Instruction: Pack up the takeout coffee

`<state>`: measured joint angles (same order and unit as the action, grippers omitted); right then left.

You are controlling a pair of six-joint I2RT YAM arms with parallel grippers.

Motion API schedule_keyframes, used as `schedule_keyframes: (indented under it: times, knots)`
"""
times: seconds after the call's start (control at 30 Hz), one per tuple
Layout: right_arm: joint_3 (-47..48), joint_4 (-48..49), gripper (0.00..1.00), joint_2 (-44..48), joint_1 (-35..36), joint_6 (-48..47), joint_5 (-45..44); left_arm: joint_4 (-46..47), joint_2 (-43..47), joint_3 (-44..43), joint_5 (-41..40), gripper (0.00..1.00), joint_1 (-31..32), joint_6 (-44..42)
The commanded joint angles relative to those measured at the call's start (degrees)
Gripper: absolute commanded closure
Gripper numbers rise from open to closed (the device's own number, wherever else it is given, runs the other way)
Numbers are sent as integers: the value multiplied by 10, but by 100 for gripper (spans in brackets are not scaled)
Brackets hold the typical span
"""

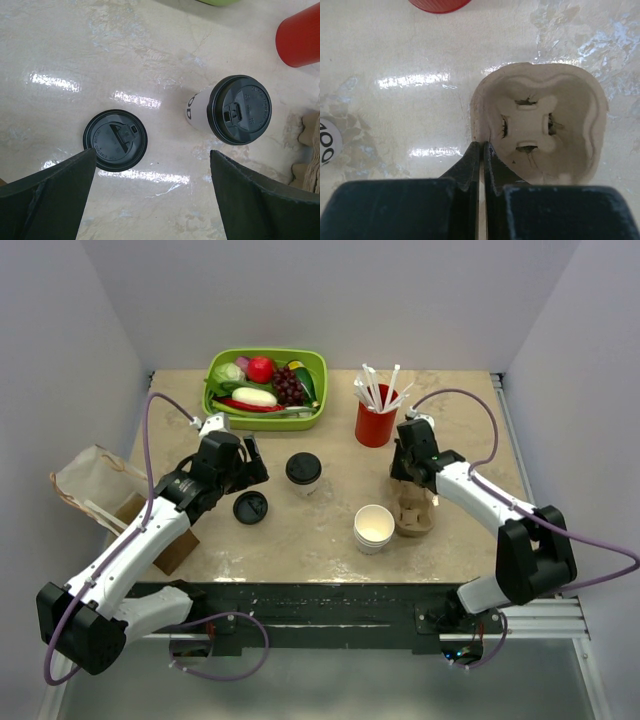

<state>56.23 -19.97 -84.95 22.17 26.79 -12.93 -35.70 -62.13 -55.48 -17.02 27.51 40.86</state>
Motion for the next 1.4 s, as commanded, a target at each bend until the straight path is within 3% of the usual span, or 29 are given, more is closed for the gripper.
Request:
schedule_keyframes:
  times: [0.0, 0.43, 0.6, 0.77, 1.07, 1.37]
  knots:
    - [3, 14, 100, 51, 1, 16, -24, 5, 8, 0, -13, 0, 0, -11]
    - [-25, 34, 100, 73, 9, -35, -24, 15, 1, 3, 2, 0, 0, -12]
    - [-9, 19, 100, 78, 57, -57, -81, 81, -11, -1, 70, 0, 0, -13]
    - [1, 9, 100, 80, 86, -58, -119, 178, -63, -16, 193, 0, 0, -9]
    - [19, 0, 100, 91, 150, -74, -236, 244, -163, -66, 267, 0, 2, -9]
    - [62, -36, 100, 78, 204, -88, -329, 255, -184, -88, 270, 0, 3, -19]
